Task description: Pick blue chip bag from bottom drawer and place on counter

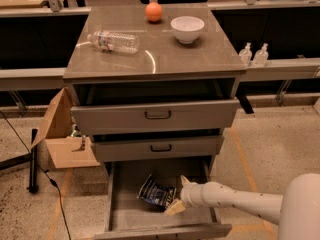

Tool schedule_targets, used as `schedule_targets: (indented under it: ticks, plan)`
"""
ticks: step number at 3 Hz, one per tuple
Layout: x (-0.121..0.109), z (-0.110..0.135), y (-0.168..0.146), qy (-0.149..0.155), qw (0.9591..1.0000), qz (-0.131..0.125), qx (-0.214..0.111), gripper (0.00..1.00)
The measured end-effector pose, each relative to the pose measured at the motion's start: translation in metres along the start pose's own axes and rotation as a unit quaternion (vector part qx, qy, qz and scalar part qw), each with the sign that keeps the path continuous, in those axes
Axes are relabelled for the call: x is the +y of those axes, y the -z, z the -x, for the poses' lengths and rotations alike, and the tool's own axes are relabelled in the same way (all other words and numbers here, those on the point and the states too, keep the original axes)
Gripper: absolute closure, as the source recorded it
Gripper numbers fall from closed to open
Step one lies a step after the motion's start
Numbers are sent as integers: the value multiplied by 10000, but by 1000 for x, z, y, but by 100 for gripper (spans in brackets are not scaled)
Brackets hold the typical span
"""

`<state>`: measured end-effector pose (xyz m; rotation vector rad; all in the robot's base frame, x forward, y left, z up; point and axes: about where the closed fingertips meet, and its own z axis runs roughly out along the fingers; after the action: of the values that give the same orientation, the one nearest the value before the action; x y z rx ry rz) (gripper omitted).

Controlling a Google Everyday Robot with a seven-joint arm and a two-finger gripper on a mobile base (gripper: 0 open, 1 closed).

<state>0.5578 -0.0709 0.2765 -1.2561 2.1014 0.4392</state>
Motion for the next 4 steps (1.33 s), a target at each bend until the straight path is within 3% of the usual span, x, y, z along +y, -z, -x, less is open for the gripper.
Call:
schedule_targets:
  ticks: [1, 2, 4]
  plan:
    - [-11, -7, -21, -153, 9994, -177, -258, 0]
    - [-16, -14, -41, -286, 9987, -182, -383, 0]
    - [-18, -32, -103, -378, 9987, 168, -297, 0]
